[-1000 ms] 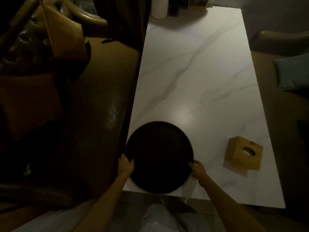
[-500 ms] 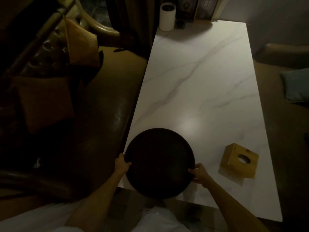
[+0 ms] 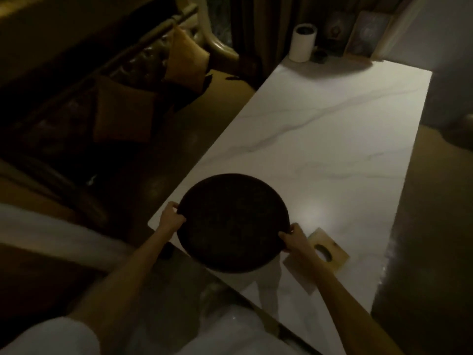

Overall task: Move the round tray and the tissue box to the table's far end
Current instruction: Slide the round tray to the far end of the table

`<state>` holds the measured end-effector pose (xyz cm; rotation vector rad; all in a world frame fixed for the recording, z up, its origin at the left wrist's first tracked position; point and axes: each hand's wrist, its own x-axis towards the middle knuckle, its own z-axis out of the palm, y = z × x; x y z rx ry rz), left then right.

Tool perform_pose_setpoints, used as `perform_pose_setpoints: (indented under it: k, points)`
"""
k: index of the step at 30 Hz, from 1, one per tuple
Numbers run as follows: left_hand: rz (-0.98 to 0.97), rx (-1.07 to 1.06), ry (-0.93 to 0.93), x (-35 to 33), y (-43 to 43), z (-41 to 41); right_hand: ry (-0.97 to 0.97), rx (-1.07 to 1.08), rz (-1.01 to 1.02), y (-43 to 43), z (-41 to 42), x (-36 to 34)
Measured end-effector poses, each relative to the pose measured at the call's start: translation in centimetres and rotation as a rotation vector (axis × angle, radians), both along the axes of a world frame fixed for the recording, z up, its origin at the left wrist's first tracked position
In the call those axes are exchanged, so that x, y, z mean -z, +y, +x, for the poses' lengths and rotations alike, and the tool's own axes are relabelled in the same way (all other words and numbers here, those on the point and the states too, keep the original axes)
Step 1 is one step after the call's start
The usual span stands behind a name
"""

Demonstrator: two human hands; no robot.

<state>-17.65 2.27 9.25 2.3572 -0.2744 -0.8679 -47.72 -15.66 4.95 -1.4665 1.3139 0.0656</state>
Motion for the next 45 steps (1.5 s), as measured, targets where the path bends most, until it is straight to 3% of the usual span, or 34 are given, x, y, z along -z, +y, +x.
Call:
perform_pose_setpoints:
  k: [7,12,18,27,35,45]
  points:
    - [-0.294,-0.16,0.194,-3.4,3.2,-9.7,-0.013,-0.091,-0.302,-3.6,-8.4,-6.5]
    - [-0.469,-0.26,0.258,-5.2,4.5,-14.4,-0.053,-0.045,-0.447,-2.6,-10.9,-9.4]
    - [-0.562,-0.357,0.201,-7.0,9.6,-19.2,-0.047,-0.096,-0.511,-0.5,-13.1,-9.0]
    - [-0.561,-0.504,0.084,-8.4,14.2,-22.3,-0.212,-0.237,-0.525,0.8,-12.2,-10.7]
    - [-0.515,-0.557,0.012,-8.9,4.8,-25.4,-0.265,-0.351,-0.576,-10.4,-10.5,-11.6]
    - [-0.38,-0.788,-0.095,-8.9,-11.5,-31.1,-0.335,-0.696,-0.516,-29.9,-4.6,-10.9]
